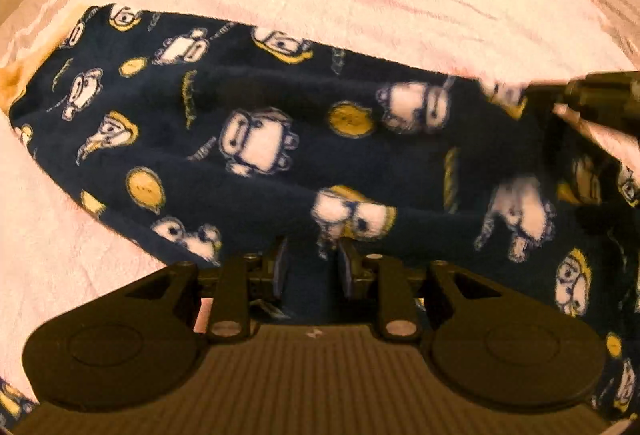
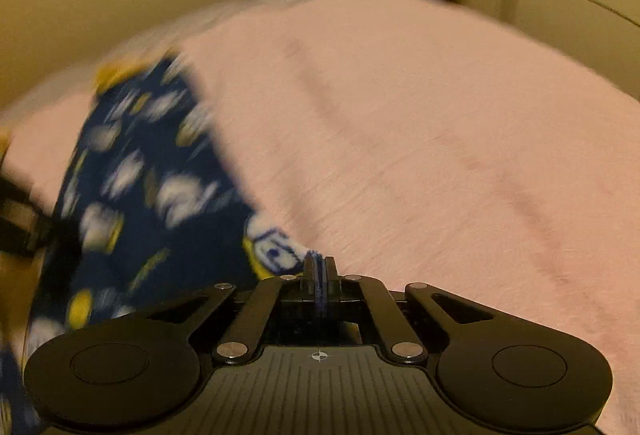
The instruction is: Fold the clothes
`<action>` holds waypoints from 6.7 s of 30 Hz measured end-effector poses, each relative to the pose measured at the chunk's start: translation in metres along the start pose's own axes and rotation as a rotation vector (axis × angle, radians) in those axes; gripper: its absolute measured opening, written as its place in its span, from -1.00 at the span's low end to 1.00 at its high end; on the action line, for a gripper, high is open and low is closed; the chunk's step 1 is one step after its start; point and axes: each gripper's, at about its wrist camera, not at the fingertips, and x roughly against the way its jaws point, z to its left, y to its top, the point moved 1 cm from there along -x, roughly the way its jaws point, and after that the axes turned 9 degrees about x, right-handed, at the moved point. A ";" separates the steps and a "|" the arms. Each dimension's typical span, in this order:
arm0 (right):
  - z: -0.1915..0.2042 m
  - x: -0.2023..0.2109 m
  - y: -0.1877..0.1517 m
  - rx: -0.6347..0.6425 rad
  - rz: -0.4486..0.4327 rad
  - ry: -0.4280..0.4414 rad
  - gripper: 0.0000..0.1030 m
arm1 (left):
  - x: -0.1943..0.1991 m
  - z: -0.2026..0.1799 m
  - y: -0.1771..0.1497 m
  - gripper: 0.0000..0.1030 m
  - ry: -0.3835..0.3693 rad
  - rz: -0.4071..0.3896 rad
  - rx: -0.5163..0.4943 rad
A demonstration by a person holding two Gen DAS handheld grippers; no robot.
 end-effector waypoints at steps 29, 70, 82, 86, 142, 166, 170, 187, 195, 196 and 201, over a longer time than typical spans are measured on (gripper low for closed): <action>0.023 0.203 -0.188 -0.085 0.372 -0.352 -0.08 | 0.116 -0.053 -0.142 -0.56 -0.121 0.071 0.046; 0.300 0.304 -0.241 -0.453 0.423 -0.442 -0.08 | 0.195 0.158 -0.245 -0.56 0.136 0.087 0.174; 0.386 0.278 -0.160 -0.463 0.375 -0.501 -0.08 | 0.246 0.258 -0.233 -0.57 0.015 0.052 0.215; 0.398 0.239 -0.169 -0.513 0.397 -0.400 -0.08 | 0.221 0.282 -0.224 -0.59 0.089 0.025 0.251; 0.531 -0.207 0.215 -0.015 0.155 0.489 0.42 | 0.192 0.539 -0.193 -0.71 -0.096 -0.176 0.887; 0.268 -0.028 0.054 -0.690 0.072 -0.424 -0.26 | 0.045 0.324 0.121 -0.70 -0.276 -0.274 0.059; 0.259 -0.034 0.027 -0.727 0.153 -0.438 -0.26 | -0.018 0.331 0.142 -0.81 -0.121 -0.238 -0.007; 0.345 0.079 0.058 -0.784 0.190 -0.442 -0.23 | 0.132 0.302 0.057 -0.63 -0.162 -0.006 -0.068; 0.419 0.193 0.047 -0.867 0.293 -0.497 0.02 | 0.239 0.271 -0.023 -0.48 -0.143 0.121 -0.163; 0.425 0.205 0.045 -0.873 0.304 -0.506 0.02 | 0.251 0.268 -0.028 -0.48 -0.138 0.121 -0.186; 0.440 0.263 0.044 -0.855 0.315 -0.556 0.02 | 0.303 0.254 -0.044 -0.40 -0.049 0.026 -0.231</action>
